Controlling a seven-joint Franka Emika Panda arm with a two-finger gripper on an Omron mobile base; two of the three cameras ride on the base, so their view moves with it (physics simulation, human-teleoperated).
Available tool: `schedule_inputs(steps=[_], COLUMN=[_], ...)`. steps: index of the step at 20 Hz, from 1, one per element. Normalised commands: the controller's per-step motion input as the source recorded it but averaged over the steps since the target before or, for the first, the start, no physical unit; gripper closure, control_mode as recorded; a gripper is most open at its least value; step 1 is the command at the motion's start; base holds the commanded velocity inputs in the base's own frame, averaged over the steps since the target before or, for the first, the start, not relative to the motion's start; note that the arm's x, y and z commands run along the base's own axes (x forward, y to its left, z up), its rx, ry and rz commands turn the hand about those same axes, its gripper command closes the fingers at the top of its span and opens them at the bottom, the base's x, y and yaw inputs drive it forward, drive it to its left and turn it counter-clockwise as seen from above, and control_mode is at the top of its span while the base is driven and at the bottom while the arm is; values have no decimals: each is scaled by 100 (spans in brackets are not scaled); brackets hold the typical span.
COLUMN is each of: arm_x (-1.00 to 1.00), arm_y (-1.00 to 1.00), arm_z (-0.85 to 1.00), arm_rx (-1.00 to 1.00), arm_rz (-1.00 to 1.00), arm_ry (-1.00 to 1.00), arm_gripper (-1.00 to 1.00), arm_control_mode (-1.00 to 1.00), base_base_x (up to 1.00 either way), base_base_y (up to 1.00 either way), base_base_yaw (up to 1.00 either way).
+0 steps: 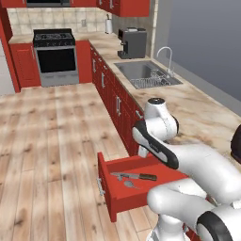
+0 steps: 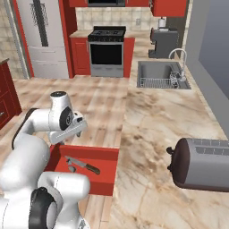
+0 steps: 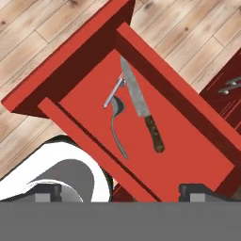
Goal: Pick up the metallic utensils from the counter and place them in the open drawer. Make sure not to pick up any wooden utensils.
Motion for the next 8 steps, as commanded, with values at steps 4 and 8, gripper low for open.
schedule_inputs(steps=[4,8], arm_x=[-78,-60], arm_y=[-8,-39], arm_z=[1,4], arm_rx=[0,0], arm_rz=[-3,-11], arm_ry=[2,0], arm_gripper=[-100,-100], arm_control_mode=[-100,-100], base_base_x=[0,0], base_base_y=[0,0], base_base_yaw=[0,0])
